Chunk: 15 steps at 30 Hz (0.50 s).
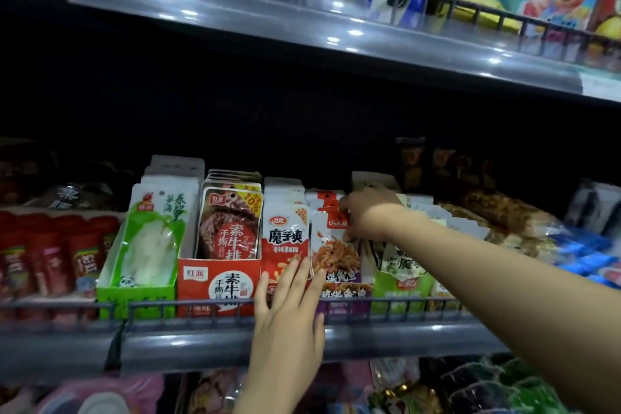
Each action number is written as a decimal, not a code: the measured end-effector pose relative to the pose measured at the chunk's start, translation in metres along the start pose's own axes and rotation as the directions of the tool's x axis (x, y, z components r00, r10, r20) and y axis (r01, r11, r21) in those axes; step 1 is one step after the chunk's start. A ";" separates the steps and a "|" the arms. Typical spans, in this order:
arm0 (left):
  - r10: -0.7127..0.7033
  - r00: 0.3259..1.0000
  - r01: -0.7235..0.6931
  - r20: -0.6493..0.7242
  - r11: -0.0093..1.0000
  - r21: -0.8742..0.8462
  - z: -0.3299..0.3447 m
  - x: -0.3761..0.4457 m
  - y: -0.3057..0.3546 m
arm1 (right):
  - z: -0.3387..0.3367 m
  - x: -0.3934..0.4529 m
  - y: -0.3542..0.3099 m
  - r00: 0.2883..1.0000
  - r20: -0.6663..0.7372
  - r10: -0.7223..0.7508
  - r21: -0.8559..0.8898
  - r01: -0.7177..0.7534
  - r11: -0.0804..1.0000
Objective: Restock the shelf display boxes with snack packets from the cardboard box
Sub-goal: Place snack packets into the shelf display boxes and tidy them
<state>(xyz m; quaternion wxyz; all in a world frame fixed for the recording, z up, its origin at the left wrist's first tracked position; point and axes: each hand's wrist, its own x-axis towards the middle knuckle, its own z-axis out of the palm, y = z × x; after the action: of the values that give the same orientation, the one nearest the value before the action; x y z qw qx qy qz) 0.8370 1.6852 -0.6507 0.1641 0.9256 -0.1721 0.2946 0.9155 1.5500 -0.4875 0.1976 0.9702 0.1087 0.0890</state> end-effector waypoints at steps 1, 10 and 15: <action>-0.004 1.000 0.004 -0.002 1.000 0.002 0.000 0.000 0.001 | 0.001 0.000 0.000 1.000 0.000 0.004 0.011 -0.004 1.000; 0.003 1.000 -0.003 0.008 1.000 0.026 -0.005 -0.001 0.002 | -0.004 -0.004 0.002 0.999 -0.042 0.024 0.036 -0.022 0.999; -0.008 0.996 0.009 0.088 1.000 -0.014 -0.016 -0.010 0.004 | -0.009 -0.028 0.005 0.982 -0.191 -0.006 0.075 0.020 0.997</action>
<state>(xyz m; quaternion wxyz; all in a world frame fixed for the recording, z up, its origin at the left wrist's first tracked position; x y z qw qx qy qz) 0.8198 1.6899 -0.6437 0.1645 0.9371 -0.1774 0.2516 0.8878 1.5417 -0.4813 0.1496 0.9633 0.1368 0.1761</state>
